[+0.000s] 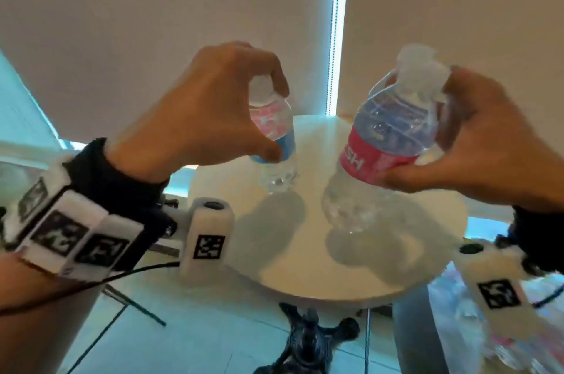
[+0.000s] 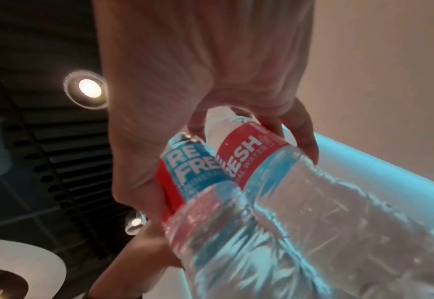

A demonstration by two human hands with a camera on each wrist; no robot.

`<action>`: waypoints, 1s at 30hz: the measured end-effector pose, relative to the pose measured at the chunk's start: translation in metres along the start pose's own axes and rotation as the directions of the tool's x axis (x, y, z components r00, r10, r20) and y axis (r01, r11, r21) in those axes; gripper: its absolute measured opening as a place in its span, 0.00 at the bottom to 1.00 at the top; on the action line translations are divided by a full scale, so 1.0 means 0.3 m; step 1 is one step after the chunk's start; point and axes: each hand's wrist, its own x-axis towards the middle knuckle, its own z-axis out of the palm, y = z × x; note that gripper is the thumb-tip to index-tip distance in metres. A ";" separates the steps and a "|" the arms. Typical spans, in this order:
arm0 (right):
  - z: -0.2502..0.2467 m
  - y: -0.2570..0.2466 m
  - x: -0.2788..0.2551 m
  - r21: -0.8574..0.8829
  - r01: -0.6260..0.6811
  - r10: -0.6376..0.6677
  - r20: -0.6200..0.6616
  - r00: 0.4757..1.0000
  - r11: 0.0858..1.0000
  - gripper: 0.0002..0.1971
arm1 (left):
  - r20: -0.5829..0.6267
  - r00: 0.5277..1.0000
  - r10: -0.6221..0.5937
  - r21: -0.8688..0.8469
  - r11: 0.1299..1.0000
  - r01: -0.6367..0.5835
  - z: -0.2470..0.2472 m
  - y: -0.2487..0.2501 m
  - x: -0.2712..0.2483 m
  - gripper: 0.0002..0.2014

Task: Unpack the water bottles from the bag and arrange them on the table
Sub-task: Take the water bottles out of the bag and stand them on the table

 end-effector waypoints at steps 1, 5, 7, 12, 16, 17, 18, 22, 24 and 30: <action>0.060 -0.058 0.068 0.021 -0.013 0.012 0.046 0.999 1.000 0.45 | 0.019 1.000 -0.023 0.027 0.999 0.022 -0.009 -0.055 0.003 0.30; 0.262 -0.077 0.206 -0.103 -0.011 0.028 0.169 0.985 0.995 0.42 | 0.136 0.989 -0.065 0.117 0.992 0.049 -0.016 -0.241 0.019 0.31; 0.330 -0.062 0.256 -0.109 -0.034 0.055 0.191 0.980 0.994 0.38 | 0.211 0.975 -0.070 0.131 0.991 0.042 -0.018 -0.318 0.038 0.32; 0.450 -0.024 0.328 -0.155 -0.050 0.087 0.242 0.966 0.987 0.34 | 0.291 0.952 -0.093 0.082 0.994 0.072 0.001 -0.428 0.074 0.32; 0.475 -0.006 0.356 -0.211 -0.057 0.112 0.256 0.960 0.976 0.33 | 0.295 0.949 -0.112 -0.008 0.993 0.120 0.021 -0.470 0.088 0.30; 0.478 -0.006 0.360 -0.216 -0.065 0.121 0.259 0.958 0.974 0.33 | 0.290 0.950 -0.113 -0.019 0.992 0.123 0.023 -0.475 0.092 0.30; 0.481 -0.004 0.362 -0.213 -0.075 0.131 0.260 0.957 0.974 0.33 | 0.290 0.951 -0.109 -0.027 0.992 0.122 0.028 -0.482 0.098 0.30; 0.492 0.008 0.363 -0.230 -0.116 0.173 0.246 0.954 0.966 0.39 | 0.333 0.940 -0.068 -0.025 0.996 0.081 0.042 -0.487 0.116 0.34; 0.499 0.008 0.362 -0.233 -0.124 0.179 0.233 0.956 0.965 0.39 | 0.348 0.936 -0.054 -0.015 0.998 0.063 0.045 -0.489 0.120 0.37; 0.518 -0.011 0.358 -0.240 -0.111 0.165 0.218 0.962 0.964 0.35 | 0.349 0.937 -0.017 -0.058 0.998 0.040 0.051 -0.515 0.109 0.46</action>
